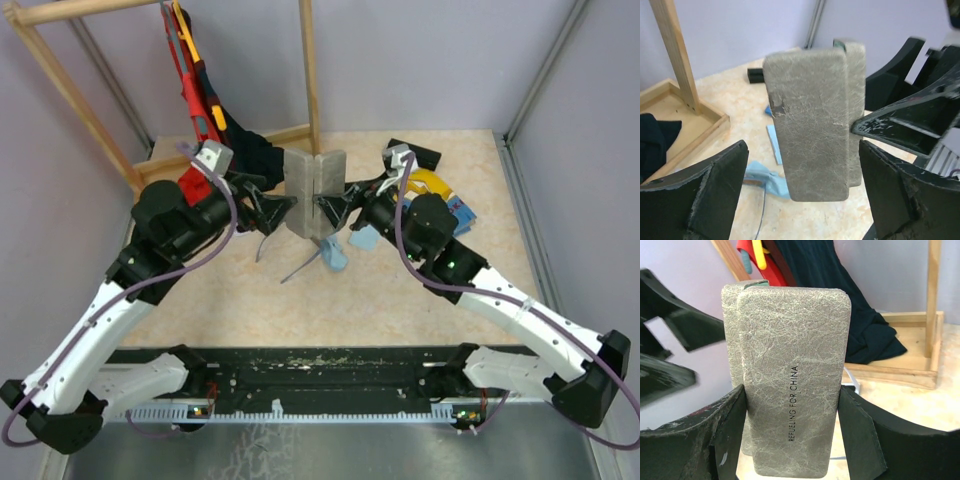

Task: Organize the sunglasses
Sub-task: Open the sunglasses case, then place the sunglasses case at the center of the board.

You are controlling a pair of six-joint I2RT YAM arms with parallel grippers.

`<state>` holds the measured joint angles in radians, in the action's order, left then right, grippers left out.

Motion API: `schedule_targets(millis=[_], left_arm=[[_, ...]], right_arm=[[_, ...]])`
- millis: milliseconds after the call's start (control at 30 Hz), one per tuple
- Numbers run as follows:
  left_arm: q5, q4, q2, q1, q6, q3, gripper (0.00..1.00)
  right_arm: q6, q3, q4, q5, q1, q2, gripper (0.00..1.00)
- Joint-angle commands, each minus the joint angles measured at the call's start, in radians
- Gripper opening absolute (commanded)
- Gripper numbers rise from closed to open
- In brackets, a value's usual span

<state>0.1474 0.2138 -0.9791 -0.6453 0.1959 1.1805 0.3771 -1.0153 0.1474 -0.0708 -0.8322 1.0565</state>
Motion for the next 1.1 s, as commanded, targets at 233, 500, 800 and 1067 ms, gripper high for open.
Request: schedule_targets(millis=[233,500,800,1067], left_arm=[[-0.163,0.091,0.149,0.006,-0.034,-0.014,1.00],[-0.409,0.238,0.294,0.007,-0.060,-0.099,1.00],[-0.548,0.289,0.395,0.006,-0.037,-0.211,1.00],[-0.598,0.296,0.433,0.007,-0.021,-0.271,1.00]], right_arm=[[-0.268,0.015,-0.190,-0.077,0.005,-0.171,0.00],[-0.540,-0.083,-0.642,-0.506,-0.044,-0.043,0.00],[-0.531,-0.027,-0.798,-0.937,-0.245,0.183,0.04],[-0.481,-0.005,-0.831,-1.046,-0.333,0.358,0.11]])
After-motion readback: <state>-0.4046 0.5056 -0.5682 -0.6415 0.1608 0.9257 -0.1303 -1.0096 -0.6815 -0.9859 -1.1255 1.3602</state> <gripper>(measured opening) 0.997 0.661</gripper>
